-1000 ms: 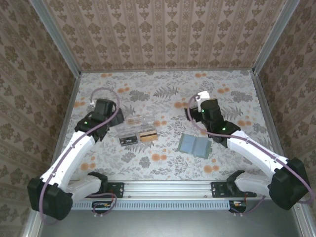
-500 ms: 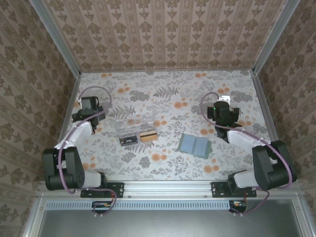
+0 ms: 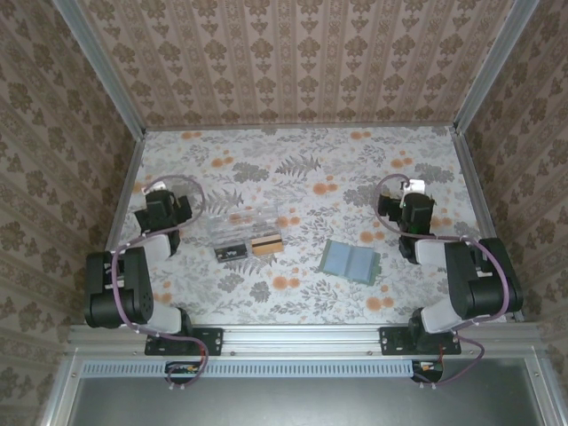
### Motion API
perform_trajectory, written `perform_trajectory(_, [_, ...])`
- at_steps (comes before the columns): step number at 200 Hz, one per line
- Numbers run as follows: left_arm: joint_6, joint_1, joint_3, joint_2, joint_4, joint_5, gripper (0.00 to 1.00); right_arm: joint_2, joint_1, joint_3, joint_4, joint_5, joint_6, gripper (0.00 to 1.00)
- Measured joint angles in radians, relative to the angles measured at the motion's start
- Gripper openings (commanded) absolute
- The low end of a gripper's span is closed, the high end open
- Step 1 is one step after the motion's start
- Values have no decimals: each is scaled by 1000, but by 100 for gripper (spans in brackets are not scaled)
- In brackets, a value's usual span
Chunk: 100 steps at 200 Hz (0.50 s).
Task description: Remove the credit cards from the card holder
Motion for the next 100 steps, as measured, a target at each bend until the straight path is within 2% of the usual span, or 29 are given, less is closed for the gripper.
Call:
perform_trajectory(35, [46,-27,-14,14,76,79,100,12,0,-21,59,-55,-10,100])
perform_trajectory(55, [106,-70,-53,52,233,133,100,12,0,-21,82,-68,-11,100])
perform_trajectory(71, [129,-99,-93,83,294,138,100,12,0,-21,90,-72,-11,100])
perform_trajectory(100, [143,-97,-111,97,330,138,100,12,0,-21,93,-74,-11,100])
